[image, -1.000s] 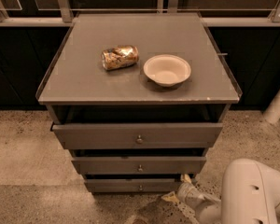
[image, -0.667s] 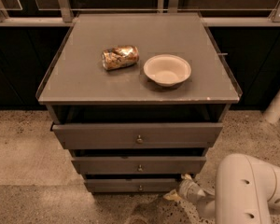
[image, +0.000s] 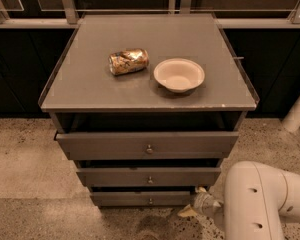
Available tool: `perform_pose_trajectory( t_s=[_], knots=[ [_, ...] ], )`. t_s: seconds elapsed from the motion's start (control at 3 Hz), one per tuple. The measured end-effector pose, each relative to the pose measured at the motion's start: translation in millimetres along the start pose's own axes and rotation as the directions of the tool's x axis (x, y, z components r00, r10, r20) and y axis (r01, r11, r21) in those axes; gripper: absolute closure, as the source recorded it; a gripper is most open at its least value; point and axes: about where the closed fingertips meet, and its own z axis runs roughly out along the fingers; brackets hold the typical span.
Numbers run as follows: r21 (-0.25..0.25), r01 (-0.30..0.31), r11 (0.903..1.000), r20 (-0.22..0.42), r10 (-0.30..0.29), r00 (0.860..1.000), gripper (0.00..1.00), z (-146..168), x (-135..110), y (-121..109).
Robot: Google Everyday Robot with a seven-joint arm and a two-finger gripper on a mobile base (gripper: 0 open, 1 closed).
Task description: Open bottom drawer
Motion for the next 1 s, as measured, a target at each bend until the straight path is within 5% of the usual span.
perform_pose_trajectory(
  t_s=[0.67,1.0],
  knots=[
    [-0.046,-0.078,0.9959,0.062,0.081,0.995,0.0,17.1,2.6,22.1],
    [-0.087,-0.072,0.9936,0.043,0.076,0.996,0.0,16.8,4.0,26.5]
  ],
)
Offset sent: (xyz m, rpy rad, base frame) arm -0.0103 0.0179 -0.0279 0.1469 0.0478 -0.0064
